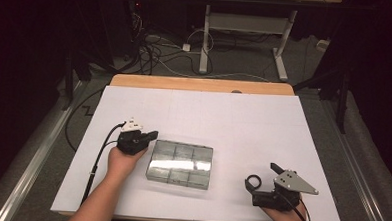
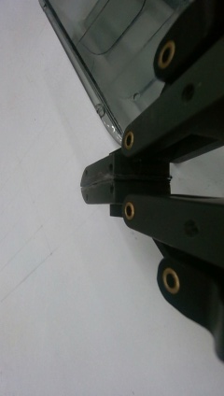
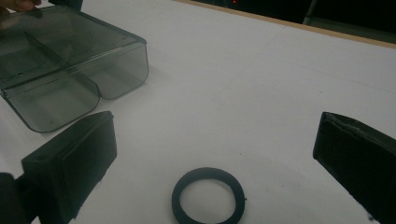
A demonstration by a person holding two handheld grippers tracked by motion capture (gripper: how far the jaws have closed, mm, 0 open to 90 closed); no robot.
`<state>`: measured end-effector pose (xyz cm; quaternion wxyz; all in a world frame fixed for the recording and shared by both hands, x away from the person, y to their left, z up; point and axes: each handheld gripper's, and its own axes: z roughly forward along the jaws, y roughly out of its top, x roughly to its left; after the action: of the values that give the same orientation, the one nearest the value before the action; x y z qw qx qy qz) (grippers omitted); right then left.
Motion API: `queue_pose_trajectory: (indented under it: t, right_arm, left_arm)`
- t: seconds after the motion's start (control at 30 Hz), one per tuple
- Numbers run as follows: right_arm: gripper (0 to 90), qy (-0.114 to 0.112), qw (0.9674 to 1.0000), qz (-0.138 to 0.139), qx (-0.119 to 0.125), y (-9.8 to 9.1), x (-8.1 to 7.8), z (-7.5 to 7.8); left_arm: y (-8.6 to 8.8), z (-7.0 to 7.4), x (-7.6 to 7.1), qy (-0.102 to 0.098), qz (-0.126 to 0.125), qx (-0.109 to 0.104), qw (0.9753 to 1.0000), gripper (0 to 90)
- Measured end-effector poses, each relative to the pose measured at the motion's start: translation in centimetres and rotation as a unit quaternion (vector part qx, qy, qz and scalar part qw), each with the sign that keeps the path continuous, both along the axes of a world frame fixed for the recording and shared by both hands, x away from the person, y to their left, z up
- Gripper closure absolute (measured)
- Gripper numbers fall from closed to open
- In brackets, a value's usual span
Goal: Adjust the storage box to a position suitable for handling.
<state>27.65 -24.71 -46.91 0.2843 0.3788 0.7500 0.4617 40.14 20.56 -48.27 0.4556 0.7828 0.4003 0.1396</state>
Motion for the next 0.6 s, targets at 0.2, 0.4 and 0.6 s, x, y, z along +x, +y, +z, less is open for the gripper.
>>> queue_pose_trajectory:
  t: [0.2, 0.4, 0.6]
  right_arm:
    - [0.0, 0.002, 1.0000, -0.001, 0.000, 0.0, 0.0, 0.0]
    - [0.0, 0.003, 1.0000, -0.001, 0.001, 0.0, 0.1, -0.1]
    - [0.0, 0.002, 1.0000, -0.002, 0.000, -0.1, 0.0, -0.1]
  left_arm:
    - [-0.4, 0.1, -0.1, -0.001, -0.011, -0.002, 0.9999, 88.1]
    - [-0.9, 0.3, -0.7, -0.002, -0.012, 0.006, 0.9999, 88.1]
    - [-2.2, 0.4, -1.9, -0.006, -0.028, 0.015, 0.9995, 88.1]
